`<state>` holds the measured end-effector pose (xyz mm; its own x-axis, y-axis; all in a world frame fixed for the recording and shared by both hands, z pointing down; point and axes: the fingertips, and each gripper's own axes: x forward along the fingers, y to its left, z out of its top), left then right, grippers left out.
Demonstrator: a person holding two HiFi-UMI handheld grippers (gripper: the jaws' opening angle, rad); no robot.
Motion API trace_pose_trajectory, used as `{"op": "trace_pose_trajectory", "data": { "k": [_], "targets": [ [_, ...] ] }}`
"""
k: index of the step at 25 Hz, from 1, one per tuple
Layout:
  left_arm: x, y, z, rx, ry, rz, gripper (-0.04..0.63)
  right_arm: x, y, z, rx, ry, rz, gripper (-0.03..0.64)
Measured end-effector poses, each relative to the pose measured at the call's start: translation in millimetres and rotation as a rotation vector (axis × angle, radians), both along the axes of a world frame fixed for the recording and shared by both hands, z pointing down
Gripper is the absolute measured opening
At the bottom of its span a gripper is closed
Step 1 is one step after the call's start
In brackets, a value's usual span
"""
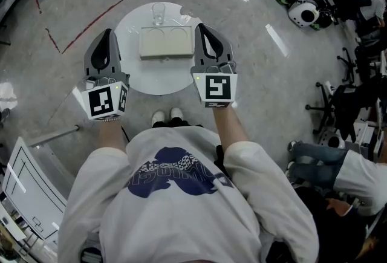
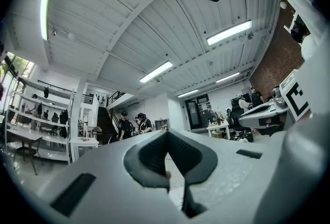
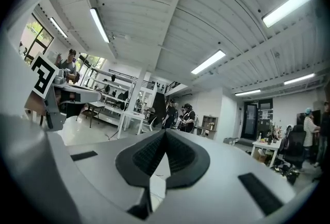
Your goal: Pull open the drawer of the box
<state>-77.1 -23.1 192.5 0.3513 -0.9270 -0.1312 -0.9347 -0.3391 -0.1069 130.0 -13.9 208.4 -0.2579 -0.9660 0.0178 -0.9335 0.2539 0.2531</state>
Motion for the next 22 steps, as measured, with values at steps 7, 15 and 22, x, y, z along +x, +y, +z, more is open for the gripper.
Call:
{"op": "trace_pose_trajectory", "data": {
  "k": [7, 15, 22],
  "targets": [
    [-7, -3, 16, -0.085, 0.047, -0.011, 0.008, 19, 0, 5, -0.037, -0.252, -0.046, -0.003],
    [-19, -6, 32, -0.179, 0.078, -0.013, 0.094, 48, 4, 10, -0.054, -0.342, -0.043, 0.164],
    [-15, -2, 44, -0.225, 0.073, -0.019, 0.149, 53, 5, 11, -0.049, -0.322, -0.047, 0.227]
  ]
}}
